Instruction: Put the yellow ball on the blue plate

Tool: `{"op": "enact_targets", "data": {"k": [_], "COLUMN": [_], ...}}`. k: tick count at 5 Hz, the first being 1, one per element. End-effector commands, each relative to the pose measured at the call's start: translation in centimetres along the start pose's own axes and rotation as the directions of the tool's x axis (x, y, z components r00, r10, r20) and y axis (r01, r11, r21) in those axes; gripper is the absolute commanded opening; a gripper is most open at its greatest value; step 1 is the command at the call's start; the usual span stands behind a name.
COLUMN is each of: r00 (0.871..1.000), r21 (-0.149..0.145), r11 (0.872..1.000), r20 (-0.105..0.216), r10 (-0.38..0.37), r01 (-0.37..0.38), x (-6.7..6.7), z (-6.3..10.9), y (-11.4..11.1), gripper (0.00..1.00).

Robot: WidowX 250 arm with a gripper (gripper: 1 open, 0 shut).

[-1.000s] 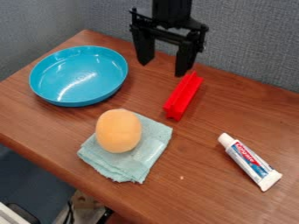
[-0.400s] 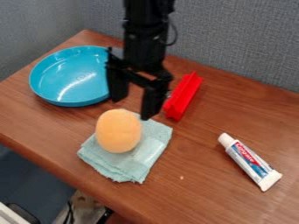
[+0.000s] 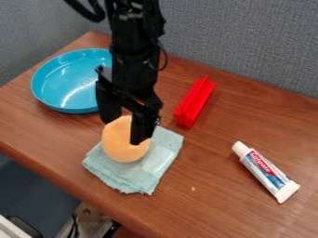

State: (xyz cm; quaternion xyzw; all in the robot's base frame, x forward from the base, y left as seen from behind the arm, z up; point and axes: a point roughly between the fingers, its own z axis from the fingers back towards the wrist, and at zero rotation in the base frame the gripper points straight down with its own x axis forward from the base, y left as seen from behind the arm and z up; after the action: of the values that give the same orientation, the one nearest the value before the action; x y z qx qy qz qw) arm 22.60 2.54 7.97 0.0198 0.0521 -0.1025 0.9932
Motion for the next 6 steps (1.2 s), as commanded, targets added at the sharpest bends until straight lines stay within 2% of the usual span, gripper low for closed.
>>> {"op": "enact_targets", "data": {"k": [1, 4, 5, 6], "r00": [1.0, 1.0, 1.0, 1.0], "r21": [0.015, 0.023, 0.024, 0.024], "r11": [1.0, 1.0, 0.999, 1.0], "r20": [0.01, -0.003, -0.006, -0.001], "r10": [0.015, 0.021, 0.025, 0.019], "r01": [-0.015, -0.021, -0.025, -0.019], "x": [0.2, 0.4, 0.5, 0.6], "z": [-0.4, -1.7, -2.2, -2.2], "y": [0.7, 0.5, 0.5, 0.3], "gripper": [1.0, 1.0, 0.0, 0.0]}}
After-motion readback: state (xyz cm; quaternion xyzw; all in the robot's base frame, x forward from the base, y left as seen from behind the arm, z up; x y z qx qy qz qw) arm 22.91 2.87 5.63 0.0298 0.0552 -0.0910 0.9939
